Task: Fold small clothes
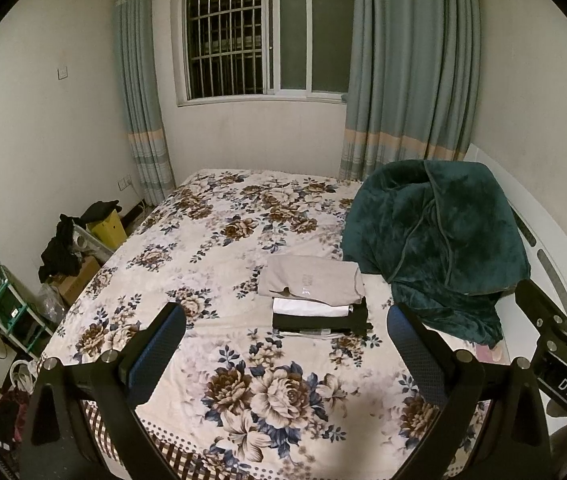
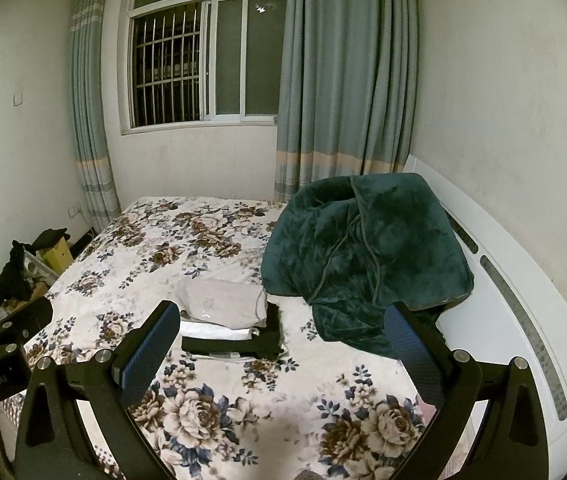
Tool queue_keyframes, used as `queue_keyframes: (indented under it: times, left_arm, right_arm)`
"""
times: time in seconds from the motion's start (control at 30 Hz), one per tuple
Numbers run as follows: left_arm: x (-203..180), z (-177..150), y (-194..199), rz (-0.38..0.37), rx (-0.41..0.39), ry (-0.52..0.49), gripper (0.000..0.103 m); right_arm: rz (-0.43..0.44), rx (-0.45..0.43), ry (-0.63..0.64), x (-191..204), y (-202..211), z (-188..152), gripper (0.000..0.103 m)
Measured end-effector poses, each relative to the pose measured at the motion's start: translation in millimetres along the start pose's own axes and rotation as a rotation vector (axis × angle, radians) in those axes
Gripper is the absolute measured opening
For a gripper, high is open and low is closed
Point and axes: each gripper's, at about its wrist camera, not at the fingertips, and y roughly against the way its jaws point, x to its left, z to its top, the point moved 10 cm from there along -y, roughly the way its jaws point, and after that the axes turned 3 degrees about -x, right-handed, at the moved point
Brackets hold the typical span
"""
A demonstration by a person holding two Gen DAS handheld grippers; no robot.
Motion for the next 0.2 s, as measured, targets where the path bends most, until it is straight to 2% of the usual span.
queue_keyframes:
  times: [0.2]
  left_arm:
    - [0.2, 5.9, 3.8, 0.005, -0.016, -0.003, 0.103]
  right_arm:
    - [-0.002, -0.001, 0.0, -0.1, -0.1, -1.1, 0.103]
